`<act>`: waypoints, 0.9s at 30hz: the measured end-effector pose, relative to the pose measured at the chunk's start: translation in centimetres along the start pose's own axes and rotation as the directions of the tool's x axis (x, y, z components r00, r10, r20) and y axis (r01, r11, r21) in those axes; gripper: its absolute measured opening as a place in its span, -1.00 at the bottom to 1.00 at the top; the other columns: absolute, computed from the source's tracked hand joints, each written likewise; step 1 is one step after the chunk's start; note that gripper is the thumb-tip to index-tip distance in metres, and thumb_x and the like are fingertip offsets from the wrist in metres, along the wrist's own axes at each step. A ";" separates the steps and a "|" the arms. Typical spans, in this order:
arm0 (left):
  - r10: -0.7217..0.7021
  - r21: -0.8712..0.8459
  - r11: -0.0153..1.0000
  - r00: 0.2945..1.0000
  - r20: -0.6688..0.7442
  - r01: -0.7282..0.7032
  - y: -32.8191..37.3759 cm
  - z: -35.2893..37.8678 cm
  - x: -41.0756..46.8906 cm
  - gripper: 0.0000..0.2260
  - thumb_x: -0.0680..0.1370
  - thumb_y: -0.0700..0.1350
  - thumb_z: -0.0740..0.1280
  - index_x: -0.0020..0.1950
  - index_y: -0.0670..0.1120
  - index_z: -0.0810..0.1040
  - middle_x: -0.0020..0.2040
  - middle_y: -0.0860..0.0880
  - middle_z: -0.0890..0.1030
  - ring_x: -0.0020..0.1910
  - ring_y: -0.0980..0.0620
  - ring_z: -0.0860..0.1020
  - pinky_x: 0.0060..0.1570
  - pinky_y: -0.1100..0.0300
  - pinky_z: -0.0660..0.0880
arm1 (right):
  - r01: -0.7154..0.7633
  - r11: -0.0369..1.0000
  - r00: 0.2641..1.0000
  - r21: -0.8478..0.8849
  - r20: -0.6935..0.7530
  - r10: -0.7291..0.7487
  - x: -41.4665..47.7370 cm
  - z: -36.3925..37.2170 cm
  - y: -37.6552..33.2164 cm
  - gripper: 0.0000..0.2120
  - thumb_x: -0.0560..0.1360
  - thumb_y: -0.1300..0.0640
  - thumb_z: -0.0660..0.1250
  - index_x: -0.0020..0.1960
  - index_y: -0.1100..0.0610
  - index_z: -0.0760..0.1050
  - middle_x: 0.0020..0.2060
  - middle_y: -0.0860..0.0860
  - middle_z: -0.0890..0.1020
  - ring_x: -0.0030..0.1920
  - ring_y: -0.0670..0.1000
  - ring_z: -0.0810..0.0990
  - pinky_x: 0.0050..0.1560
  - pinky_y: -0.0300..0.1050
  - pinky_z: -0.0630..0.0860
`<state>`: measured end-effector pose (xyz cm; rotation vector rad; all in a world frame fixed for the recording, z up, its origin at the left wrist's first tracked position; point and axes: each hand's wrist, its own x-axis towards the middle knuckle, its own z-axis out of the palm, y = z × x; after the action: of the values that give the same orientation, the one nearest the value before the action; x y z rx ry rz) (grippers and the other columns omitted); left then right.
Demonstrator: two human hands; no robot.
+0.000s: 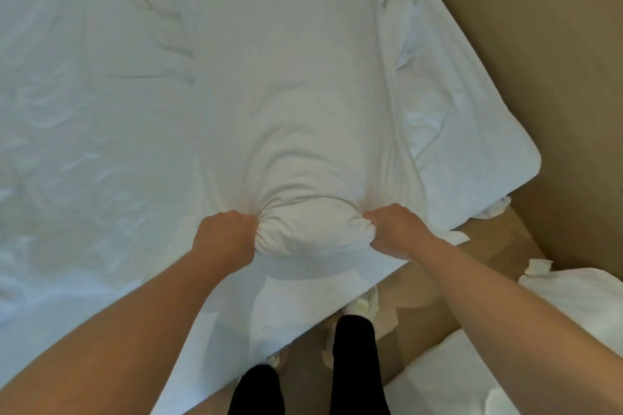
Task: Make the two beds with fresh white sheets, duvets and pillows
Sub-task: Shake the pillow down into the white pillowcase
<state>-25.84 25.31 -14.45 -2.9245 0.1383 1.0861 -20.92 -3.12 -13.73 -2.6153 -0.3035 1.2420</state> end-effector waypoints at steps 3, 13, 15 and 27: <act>0.083 0.019 0.996 0.983 0.166 -0.088 -1.0 2.2 -4.3 -0.75 0.51 -0.09 0.23 0.17 0.03 0.53 0.08 0.02 0.61 0.05 -0.03 0.61 0.00 0.13 0.51 | -0.026 0.997 0.983 0.073 0.184 0.012 -3.9 4.7 -1.6 -0.75 0.51 0.24 0.27 0.08 -0.04 0.58 0.05 -0.02 0.60 0.11 0.05 0.57 -0.06 -0.28 0.39; 0.014 -0.218 0.976 0.997 -0.070 -0.029 -2.1 8.3 -9.2 -0.40 0.44 0.25 0.36 0.35 -0.02 0.32 0.25 -0.02 0.40 0.17 -0.05 0.42 0.06 0.06 0.45 | -0.054 0.998 0.992 0.029 -0.113 0.057 -8.1 11.0 -2.0 -0.33 0.49 -0.27 0.29 0.49 -0.12 0.13 0.45 -0.06 0.23 0.42 0.02 0.26 0.35 0.10 0.33; -0.129 -0.409 0.911 0.977 -0.172 0.048 -1.6 6.7 -7.9 -0.27 0.38 0.25 0.43 0.41 -0.07 0.27 0.34 -0.11 0.33 0.27 -0.16 0.36 0.11 -0.07 0.45 | -0.103 0.976 0.972 0.190 -0.187 0.139 -6.9 10.0 -2.7 -0.15 0.44 -0.35 0.30 0.55 -0.18 -0.06 0.55 -0.06 0.02 0.53 0.07 0.08 0.43 0.23 0.25; -0.587 -0.919 0.190 0.790 0.177 0.347 -3.7 0.1 8.8 0.21 0.18 0.50 0.40 0.58 0.06 -0.21 0.54 -0.21 0.12 0.51 -0.25 0.16 0.44 -0.22 0.16 | -0.193 0.384 0.877 0.903 -0.017 0.481 9.2 0.6 -2.0 0.23 0.30 -0.39 0.43 0.56 -0.03 -0.38 0.54 0.08 0.19 0.51 0.12 0.22 0.47 0.05 0.19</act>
<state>-18.97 28.32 -20.31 -3.3867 -1.9552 0.8189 -15.89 1.49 -20.24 -1.8358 0.8117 0.7320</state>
